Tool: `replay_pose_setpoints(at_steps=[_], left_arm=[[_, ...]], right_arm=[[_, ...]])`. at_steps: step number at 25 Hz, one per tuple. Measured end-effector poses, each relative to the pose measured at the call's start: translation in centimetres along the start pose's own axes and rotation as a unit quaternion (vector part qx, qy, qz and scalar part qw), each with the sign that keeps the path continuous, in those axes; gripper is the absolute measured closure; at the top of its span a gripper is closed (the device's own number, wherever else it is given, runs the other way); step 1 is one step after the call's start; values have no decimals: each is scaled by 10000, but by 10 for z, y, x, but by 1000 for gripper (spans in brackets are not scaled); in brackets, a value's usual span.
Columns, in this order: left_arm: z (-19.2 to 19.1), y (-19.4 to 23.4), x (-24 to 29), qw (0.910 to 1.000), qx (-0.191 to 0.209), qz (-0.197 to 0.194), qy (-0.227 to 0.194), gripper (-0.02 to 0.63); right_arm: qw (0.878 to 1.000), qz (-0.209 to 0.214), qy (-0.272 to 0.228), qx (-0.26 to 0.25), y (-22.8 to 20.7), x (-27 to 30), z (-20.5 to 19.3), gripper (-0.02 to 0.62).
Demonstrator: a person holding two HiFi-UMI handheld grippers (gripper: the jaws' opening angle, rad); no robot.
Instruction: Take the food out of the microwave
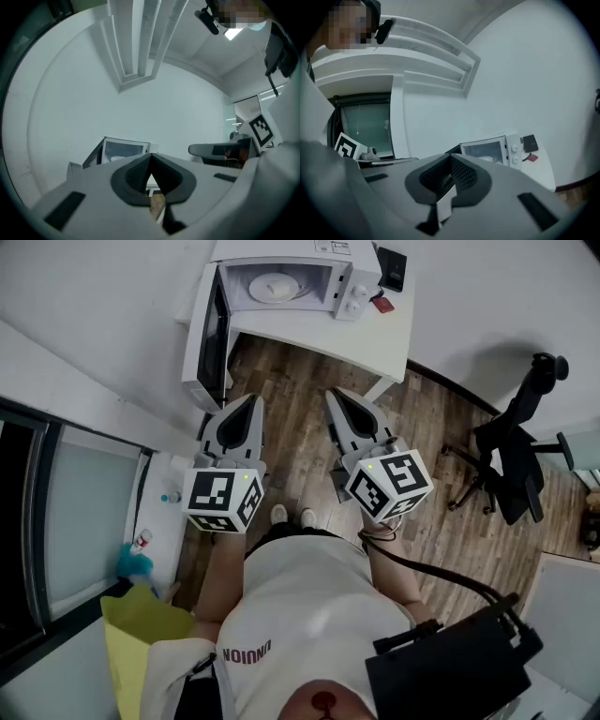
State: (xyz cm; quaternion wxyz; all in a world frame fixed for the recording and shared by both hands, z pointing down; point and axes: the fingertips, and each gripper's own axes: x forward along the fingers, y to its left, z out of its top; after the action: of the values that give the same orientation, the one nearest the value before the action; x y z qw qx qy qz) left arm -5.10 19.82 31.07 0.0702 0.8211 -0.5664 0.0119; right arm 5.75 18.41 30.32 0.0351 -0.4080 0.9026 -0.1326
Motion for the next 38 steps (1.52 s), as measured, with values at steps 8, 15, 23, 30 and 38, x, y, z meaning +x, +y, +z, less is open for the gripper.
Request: replay_pose_setpoints(at_steps=[8, 15, 23, 30, 38], left_arm=[[-1, 5, -5, 10000, -28, 22, 5, 594], [-2, 11, -9, 10000, -46, -16, 38, 594], [-12, 18, -12, 9996, -60, -236, 111, 594], [-29, 18, -6, 9985, -156, -472, 238, 594], [-28, 32, 30, 9987, -238, -425, 170, 594]], right_arm=[[10000, -3, 17, -13, 5, 3, -1, 574], [10000, -23, -32, 49, 12, 9, -3, 574], [9998, -161, -64, 37, 21, 20, -9, 574], [9994, -349, -11, 22, 20, 24, -18, 574], [9997, -246, -1, 23, -3, 61, -15, 574]])
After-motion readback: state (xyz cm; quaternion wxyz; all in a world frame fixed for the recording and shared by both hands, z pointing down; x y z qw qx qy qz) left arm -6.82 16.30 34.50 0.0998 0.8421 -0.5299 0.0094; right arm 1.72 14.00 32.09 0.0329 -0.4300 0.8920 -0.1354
